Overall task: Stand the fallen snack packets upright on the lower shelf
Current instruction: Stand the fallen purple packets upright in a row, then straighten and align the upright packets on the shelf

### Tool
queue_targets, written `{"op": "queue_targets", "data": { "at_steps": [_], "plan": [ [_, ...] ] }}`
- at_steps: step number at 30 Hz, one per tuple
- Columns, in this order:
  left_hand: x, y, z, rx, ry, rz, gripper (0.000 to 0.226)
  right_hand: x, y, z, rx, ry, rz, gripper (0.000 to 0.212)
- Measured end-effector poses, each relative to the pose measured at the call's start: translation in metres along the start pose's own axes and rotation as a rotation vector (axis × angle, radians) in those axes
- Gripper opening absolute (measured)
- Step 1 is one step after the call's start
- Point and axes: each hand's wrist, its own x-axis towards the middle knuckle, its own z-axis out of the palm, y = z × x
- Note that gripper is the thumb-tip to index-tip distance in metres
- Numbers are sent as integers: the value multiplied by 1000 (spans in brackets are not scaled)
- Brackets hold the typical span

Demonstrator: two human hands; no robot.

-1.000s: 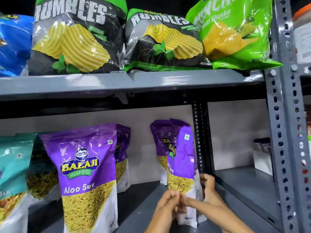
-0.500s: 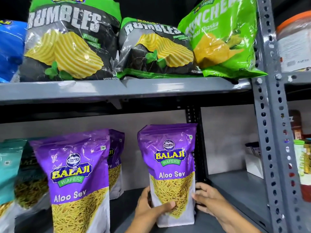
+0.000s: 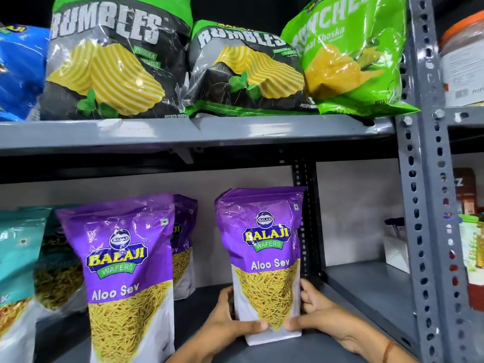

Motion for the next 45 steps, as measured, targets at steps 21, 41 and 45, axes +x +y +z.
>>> {"op": "queue_targets", "data": {
  "at_steps": [21,41,45],
  "plan": [
    [-42,16,21,102,197,181,94,-29,-14,7,-79,409,-321,105],
    [-124,-34,-209,232,139,19,130,62,-8,234,-305,22,-97,116],
    [-118,-39,-213,174,150,56,108,70,6,236,-260,12,-127,88]
  ]
}}
